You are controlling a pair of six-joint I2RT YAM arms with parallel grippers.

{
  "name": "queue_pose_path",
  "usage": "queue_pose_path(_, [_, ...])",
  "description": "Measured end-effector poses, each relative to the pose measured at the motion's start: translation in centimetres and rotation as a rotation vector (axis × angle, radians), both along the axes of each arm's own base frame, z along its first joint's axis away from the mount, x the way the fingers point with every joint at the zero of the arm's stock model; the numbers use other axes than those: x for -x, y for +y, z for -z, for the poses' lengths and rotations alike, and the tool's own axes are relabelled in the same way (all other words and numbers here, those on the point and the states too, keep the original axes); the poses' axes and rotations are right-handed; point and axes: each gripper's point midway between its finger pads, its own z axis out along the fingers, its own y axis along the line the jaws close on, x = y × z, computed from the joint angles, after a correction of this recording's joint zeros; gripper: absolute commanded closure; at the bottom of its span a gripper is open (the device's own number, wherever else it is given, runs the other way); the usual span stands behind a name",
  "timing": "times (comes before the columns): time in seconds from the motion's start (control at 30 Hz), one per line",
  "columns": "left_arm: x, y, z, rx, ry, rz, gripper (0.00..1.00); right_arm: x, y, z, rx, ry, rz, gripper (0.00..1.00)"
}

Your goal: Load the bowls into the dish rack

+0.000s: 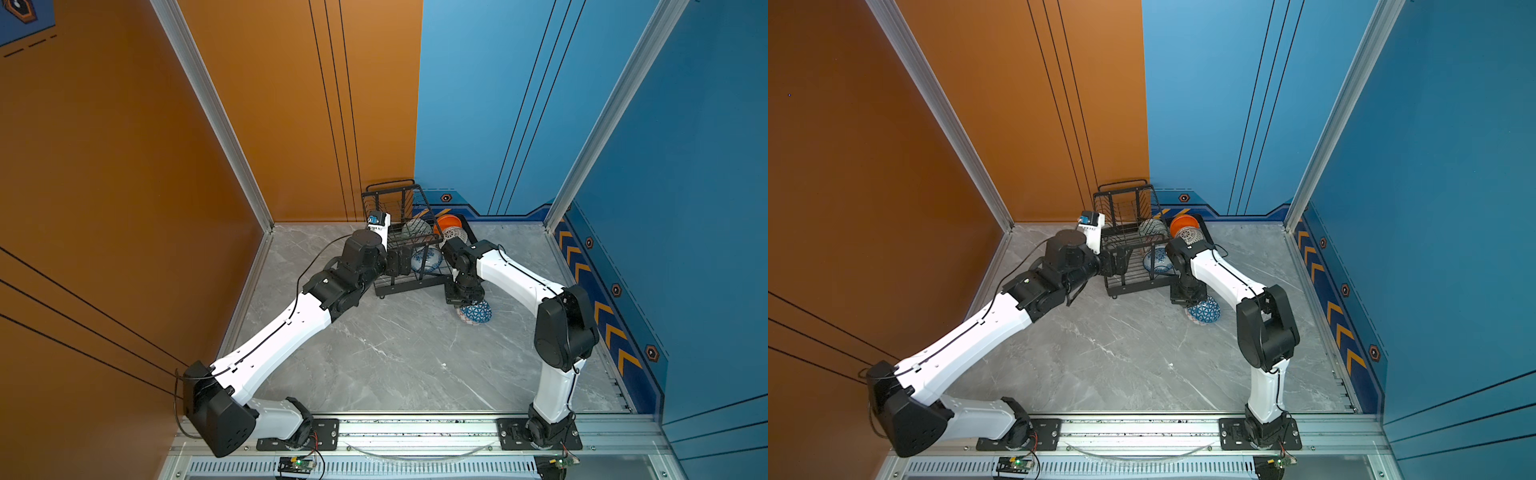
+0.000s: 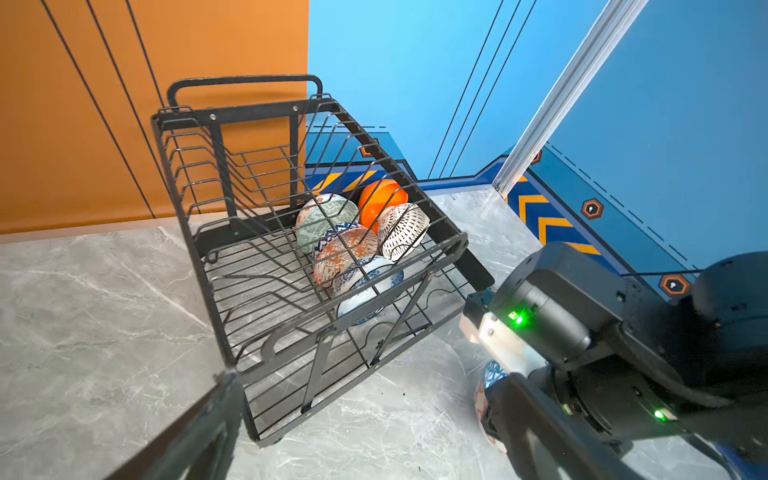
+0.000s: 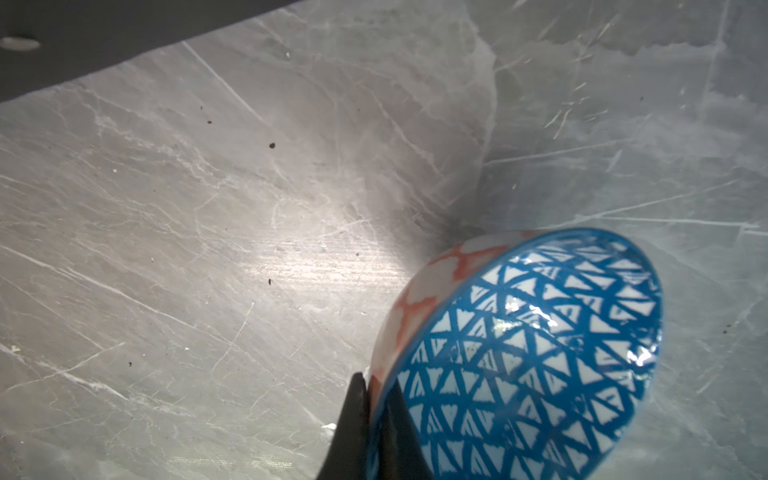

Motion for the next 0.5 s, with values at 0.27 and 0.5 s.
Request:
queue_pose_path(0.27, [1.8,1.4,1.0,0.031,0.017,-0.047,0.02,0.6,1.7,0.6,0.008,-0.003,-0.04,1.0])
queue_pose_path(0.5, [2.7,1.7,1.6,0.044,0.043,-0.068,0.02,1.2,3.2,2.6,0.062,0.019,-0.095,1.0])
